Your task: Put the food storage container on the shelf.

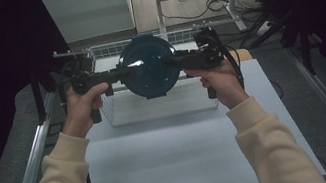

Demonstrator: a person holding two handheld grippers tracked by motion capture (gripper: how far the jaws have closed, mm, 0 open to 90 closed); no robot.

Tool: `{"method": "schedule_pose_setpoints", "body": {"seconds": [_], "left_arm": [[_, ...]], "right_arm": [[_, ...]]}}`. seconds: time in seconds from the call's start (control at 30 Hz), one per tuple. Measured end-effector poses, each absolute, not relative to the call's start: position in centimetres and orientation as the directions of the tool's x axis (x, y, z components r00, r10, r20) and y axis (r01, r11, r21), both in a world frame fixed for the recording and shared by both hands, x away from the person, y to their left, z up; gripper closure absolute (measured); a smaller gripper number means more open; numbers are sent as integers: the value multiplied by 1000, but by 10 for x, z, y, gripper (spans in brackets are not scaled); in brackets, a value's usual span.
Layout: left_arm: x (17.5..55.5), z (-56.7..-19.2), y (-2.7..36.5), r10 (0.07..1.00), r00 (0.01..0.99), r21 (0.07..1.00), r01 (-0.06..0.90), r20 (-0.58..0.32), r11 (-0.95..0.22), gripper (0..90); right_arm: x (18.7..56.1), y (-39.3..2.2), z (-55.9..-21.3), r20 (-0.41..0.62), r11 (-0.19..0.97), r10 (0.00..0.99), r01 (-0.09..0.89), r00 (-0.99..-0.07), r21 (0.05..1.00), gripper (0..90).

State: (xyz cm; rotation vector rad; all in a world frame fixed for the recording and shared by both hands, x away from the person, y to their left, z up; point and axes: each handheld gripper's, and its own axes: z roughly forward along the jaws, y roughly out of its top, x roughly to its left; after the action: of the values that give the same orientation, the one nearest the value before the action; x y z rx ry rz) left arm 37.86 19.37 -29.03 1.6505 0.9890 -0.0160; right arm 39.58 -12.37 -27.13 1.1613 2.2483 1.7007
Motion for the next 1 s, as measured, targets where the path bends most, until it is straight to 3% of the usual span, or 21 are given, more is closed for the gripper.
{"method": "schedule_pose_setpoints", "body": {"seconds": [0.27, 0.47, 0.83, 1.0], "left_arm": [[405, -286, 198, 575, 638, 792, 610, -512, 28, 423], [434, -301, 196, 568, 613, 763, 645, -550, 42, 418], [454, -321, 187, 569, 567, 715, 697, -596, 54, 417], [464, -326, 187, 548, 532, 686, 720, -645, 109, 412]], "right_arm": [[418, -119, -261, 351, 92, 625, 512, -697, 854, 360], [446, -118, -271, 371, 84, 637, 540, -676, 838, 358], [470, -122, -291, 407, 96, 666, 612, -626, 785, 327], [478, -124, -295, 454, 38, 668, 637, -590, 770, 326]]}}
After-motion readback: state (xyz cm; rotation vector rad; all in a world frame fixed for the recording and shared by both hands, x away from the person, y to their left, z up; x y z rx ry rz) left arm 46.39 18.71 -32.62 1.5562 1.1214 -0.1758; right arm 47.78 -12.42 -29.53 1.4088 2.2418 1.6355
